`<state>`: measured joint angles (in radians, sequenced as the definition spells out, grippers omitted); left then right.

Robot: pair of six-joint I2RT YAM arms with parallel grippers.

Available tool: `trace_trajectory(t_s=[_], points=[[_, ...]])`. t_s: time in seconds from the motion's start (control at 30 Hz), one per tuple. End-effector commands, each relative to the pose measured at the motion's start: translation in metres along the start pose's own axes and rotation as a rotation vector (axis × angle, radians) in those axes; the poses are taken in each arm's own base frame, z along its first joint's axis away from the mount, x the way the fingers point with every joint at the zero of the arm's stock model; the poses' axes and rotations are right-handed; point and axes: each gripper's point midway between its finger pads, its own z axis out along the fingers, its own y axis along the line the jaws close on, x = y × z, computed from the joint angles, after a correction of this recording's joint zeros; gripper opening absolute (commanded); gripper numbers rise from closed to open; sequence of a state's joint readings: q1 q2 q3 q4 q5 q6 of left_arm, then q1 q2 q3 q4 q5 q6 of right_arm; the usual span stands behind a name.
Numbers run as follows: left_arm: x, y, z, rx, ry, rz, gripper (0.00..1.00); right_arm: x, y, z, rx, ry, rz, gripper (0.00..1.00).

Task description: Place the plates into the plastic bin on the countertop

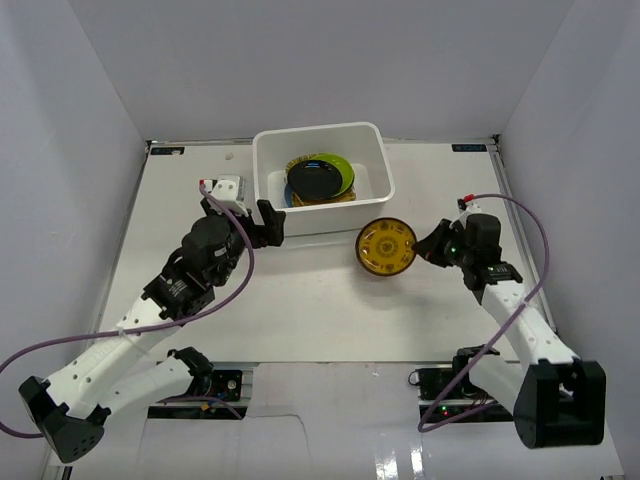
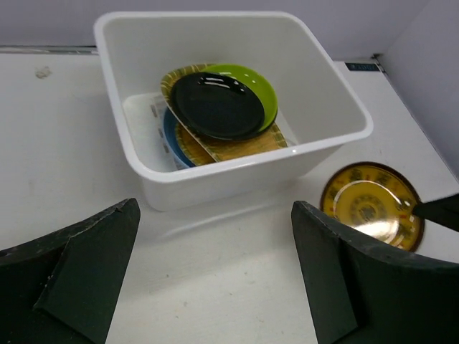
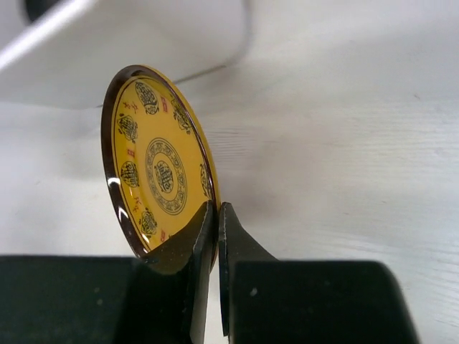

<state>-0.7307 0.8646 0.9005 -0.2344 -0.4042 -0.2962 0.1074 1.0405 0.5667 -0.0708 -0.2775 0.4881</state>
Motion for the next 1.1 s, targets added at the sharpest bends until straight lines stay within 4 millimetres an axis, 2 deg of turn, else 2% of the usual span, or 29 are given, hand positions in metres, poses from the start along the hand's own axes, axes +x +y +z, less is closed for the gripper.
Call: trace_trajectory(t_s=[0.0,0.07,0.1,0.17,0.2,0.23,0.27,0.33,0.37,0.4,0.43,0.5,0.53,0.57,0.63,0.73,0.8,0.83,0.9,1.0,1.03,1.07], points=[[-0.025,0.022,-0.008,-0.11,-0.109,-0.012,0.98,-0.012,0.064,-0.039,-0.207,0.014,-0.134,0.08],[-0.029,0.027,-0.011,-0.131,-0.134,-0.011,0.98,-0.023,0.093,-0.052,-0.29,-0.007,-0.17,0.08],[-0.031,0.03,-0.012,-0.145,-0.145,-0.011,0.98,-0.045,0.115,-0.064,-0.333,-0.062,-0.186,0.08],[-0.03,0.034,-0.013,-0.158,-0.155,-0.011,0.98,-0.078,0.145,-0.072,-0.4,-0.164,-0.22,0.08],[-0.03,0.036,-0.012,-0.169,-0.158,-0.009,0.98,-0.1,0.159,-0.073,-0.419,-0.208,-0.224,0.08],[-0.029,0.037,-0.012,-0.174,-0.157,-0.005,0.98,-0.114,0.167,-0.07,-0.429,-0.228,-0.216,0.08],[-0.027,0.04,-0.013,-0.189,-0.155,-0.001,0.98,-0.138,0.178,-0.058,-0.435,-0.253,-0.224,0.08],[-0.023,0.044,-0.014,-0.205,-0.152,0.008,0.98,-0.16,0.189,-0.039,-0.429,-0.282,-0.236,0.08],[-0.018,0.047,-0.014,-0.214,-0.142,0.017,0.98,-0.162,0.182,-0.006,-0.396,-0.232,-0.214,0.08],[-0.018,0.049,-0.016,-0.221,-0.146,0.019,0.98,-0.168,0.187,0.004,-0.399,-0.229,-0.22,0.08],[-0.015,0.053,-0.016,-0.235,-0.145,0.023,0.98,-0.179,0.195,0.026,-0.389,-0.225,-0.226,0.08],[-0.009,0.057,-0.017,-0.246,-0.141,0.028,0.98,-0.183,0.198,0.05,-0.361,-0.201,-0.231,0.08],[-0.01,0.057,-0.018,-0.244,-0.151,0.024,0.98,-0.194,0.212,0.053,-0.366,-0.205,-0.244,0.08],[-0.01,0.056,-0.018,-0.239,-0.151,0.025,0.98,-0.186,0.201,0.082,-0.319,-0.16,-0.234,0.08],[-0.01,0.055,-0.017,-0.233,-0.15,0.029,0.98,-0.179,0.201,0.102,-0.291,-0.118,-0.225,0.08],[-0.008,0.053,-0.016,-0.22,-0.144,0.029,0.98,-0.169,0.194,0.143,-0.252,-0.068,-0.203,0.08],[-0.007,0.052,-0.016,-0.213,-0.141,0.029,0.98,-0.161,0.192,0.156,-0.232,-0.047,-0.197,0.08],[-0.007,0.051,-0.015,-0.209,-0.14,0.029,0.98,-0.154,0.184,0.167,-0.201,-0.024,-0.189,0.08],[-0.007,0.051,-0.014,-0.209,-0.137,0.03,0.98,-0.153,0.185,0.172,-0.196,-0.016,-0.186,0.09],[-0.006,0.05,-0.013,-0.202,-0.133,0.029,0.98,-0.157,0.188,0.169,-0.193,-0.035,-0.188,0.29],[-0.006,0.05,-0.013,-0.201,-0.131,0.028,0.98,-0.162,0.194,0.162,-0.204,-0.053,-0.192,0.44],[-0.004,0.049,-0.012,-0.199,-0.126,0.028,0.98,-0.166,0.197,0.158,-0.21,-0.061,-0.197,0.5]])
